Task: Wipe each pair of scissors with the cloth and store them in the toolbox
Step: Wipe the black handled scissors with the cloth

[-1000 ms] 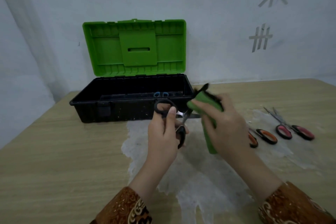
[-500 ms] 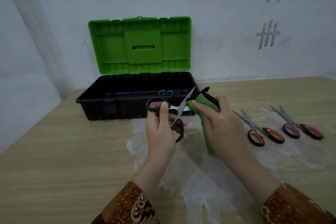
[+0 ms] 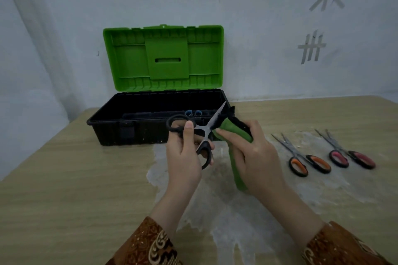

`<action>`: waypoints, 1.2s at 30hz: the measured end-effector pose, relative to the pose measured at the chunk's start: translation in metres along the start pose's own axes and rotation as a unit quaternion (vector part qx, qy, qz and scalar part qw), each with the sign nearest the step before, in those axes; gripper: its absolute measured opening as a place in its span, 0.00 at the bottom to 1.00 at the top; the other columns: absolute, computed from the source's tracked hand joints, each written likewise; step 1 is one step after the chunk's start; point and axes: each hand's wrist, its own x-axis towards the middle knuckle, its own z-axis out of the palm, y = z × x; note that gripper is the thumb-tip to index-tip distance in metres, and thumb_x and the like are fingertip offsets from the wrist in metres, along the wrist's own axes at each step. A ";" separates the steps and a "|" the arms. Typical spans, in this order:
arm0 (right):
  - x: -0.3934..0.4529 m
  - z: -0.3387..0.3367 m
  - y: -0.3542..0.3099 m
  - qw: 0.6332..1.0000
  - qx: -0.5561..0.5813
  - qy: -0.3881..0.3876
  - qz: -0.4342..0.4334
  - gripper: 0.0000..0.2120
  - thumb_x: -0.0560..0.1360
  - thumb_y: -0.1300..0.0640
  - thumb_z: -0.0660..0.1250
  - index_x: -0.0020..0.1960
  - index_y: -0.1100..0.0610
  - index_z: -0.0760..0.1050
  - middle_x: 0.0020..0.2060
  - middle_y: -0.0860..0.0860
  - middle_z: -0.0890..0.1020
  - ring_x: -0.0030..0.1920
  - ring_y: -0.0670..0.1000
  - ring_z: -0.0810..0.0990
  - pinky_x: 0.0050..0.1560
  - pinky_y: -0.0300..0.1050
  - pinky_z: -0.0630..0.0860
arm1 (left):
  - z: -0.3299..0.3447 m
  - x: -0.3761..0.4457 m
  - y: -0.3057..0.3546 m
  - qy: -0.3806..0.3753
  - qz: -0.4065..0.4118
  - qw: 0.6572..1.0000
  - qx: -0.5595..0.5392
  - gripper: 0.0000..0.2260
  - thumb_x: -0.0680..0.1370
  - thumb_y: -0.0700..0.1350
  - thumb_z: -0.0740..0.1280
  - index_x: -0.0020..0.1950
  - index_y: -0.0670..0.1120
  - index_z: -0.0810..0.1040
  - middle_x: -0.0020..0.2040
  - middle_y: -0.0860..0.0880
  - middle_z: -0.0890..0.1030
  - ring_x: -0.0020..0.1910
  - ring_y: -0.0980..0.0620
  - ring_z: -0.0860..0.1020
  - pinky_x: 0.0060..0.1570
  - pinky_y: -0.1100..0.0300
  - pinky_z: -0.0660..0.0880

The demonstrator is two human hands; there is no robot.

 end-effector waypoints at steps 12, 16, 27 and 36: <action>-0.004 0.002 -0.007 1.000 -0.013 -0.006 -0.003 0.15 0.76 0.59 0.59 0.59 0.54 0.80 0.50 0.59 0.77 0.33 0.57 0.77 0.25 0.49 0.77 | 0.002 -0.007 -0.007 0.004 0.035 0.999 0.039 0.07 0.83 0.46 0.56 0.49 0.47 0.70 0.31 0.43 0.77 0.27 0.47 0.77 0.26 0.50 0.74; -0.004 0.007 -0.010 0.997 -0.070 -0.035 0.013 0.19 0.70 0.65 0.72 0.59 0.52 0.80 0.48 0.58 0.77 0.30 0.56 0.75 0.21 0.43 0.71 | 0.001 -0.007 -0.007 0.013 0.041 0.998 0.055 0.06 0.83 0.46 0.56 0.48 0.48 0.70 0.30 0.46 0.78 0.27 0.48 0.77 0.26 0.51 0.74; 0.005 -0.019 0.034 0.994 -0.049 0.038 0.095 0.15 0.76 0.63 0.66 0.61 0.54 0.79 0.48 0.58 0.75 0.29 0.51 0.70 0.27 0.40 0.70 | 0.004 -0.012 -0.009 -0.076 0.058 0.986 0.134 0.08 0.82 0.48 0.56 0.47 0.47 0.71 0.34 0.43 0.77 0.28 0.53 0.77 0.22 0.55 0.74; 0.009 -0.005 0.014 0.993 -0.100 -0.063 0.023 0.18 0.69 0.63 0.74 0.56 0.49 0.78 0.48 0.57 0.75 0.33 0.57 0.76 0.26 0.39 0.60 | -0.011 -0.002 -0.010 -0.156 0.325 0.831 0.423 0.14 0.83 0.56 0.49 0.59 0.50 0.69 0.27 0.54 0.72 0.21 0.55 0.68 0.19 0.61 0.64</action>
